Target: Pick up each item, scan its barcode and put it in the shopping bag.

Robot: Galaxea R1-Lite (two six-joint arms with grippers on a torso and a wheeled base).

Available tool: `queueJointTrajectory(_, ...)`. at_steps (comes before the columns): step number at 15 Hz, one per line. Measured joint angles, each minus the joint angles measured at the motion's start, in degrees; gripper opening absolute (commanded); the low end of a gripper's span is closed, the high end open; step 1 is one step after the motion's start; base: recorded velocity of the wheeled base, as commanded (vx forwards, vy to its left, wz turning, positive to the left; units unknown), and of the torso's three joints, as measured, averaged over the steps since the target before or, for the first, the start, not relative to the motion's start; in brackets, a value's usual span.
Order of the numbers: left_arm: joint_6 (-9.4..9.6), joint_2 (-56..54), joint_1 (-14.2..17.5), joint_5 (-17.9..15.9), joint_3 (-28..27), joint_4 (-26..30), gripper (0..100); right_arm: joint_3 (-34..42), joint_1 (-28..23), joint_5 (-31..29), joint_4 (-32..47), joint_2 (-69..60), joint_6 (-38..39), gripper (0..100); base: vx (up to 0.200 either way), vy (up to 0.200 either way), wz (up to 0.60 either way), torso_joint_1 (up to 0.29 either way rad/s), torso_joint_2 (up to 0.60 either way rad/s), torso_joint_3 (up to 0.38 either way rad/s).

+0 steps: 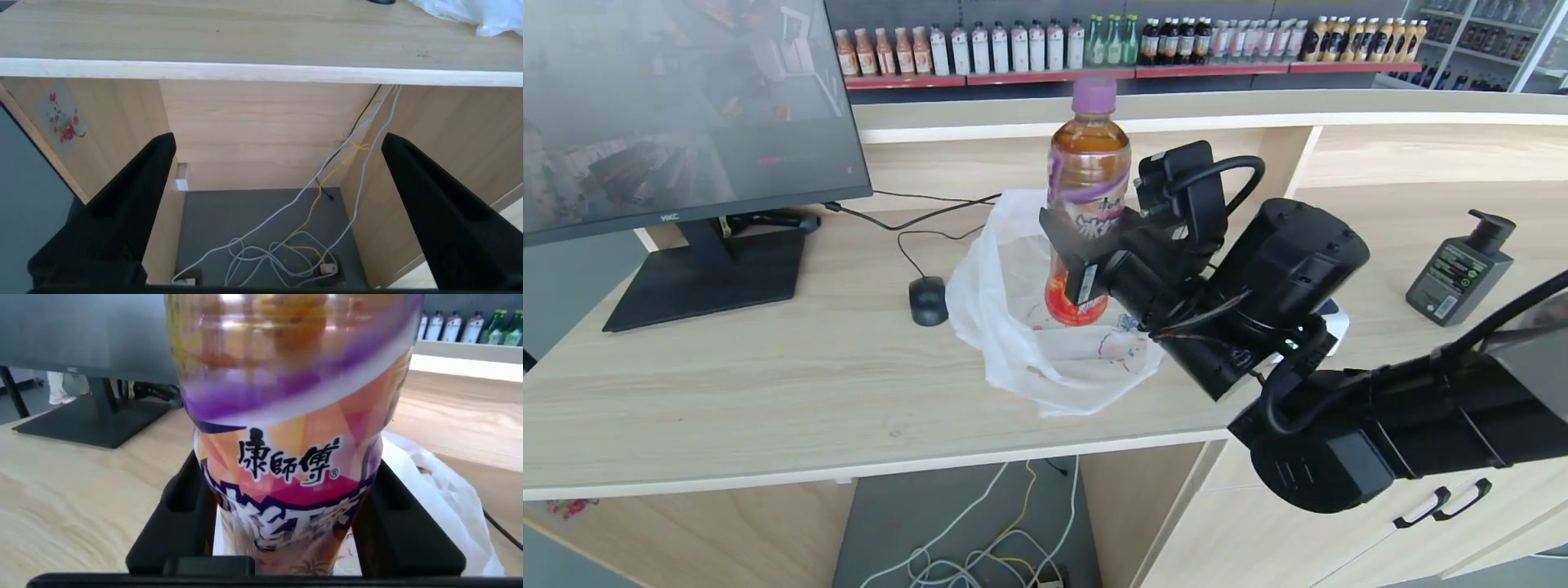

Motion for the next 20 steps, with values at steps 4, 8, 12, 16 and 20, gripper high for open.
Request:
queueJointTrajectory(4, -0.02, 0.0, 0.0, -0.02, 0.0, 0.0, 100, -8.64, -1.49, -0.11, 6.46, 4.22, -0.02, 0, 0.0, 0.0, 0.0, 0.0, 0.0, 0.0)
queueJointTrajectory(8, 0.0, 0.0, 0.02, 0.0, 0.0, -0.02, 100, -17.47, -4.08, 0.04, 12.18, 7.79, -0.05, 0, 0.0, 0.0, 0.0, 0.0, 0.0, 0.0)
queueJointTrajectory(12, 0.0, 0.0, 0.05, 0.0, 0.0, 0.0, 100, -27.83, -5.18, 1.29, 18.9, 12.34, 0.74, 0, 0.0, 0.0, 0.0, 0.0, 0.0, 0.0)
queueJointTrajectory(16, 0.0, 0.0, 0.0, 0.02, 0.0, 0.0, 100, -35.39, -5.57, 1.4, 22.72, 16.84, 1.94, 0, 0.0, 0.0, 0.0, 0.0, 0.0, 0.0)
queueJointTrajectory(20, 0.0, 0.0, 0.02, 0.02, 0.0, 0.0, 100, -38.73, -5.66, 1.38, 23.32, 20.11, 2.41, 0, 0.0, 0.0, 0.0, 0.0, 0.0, 0.0)
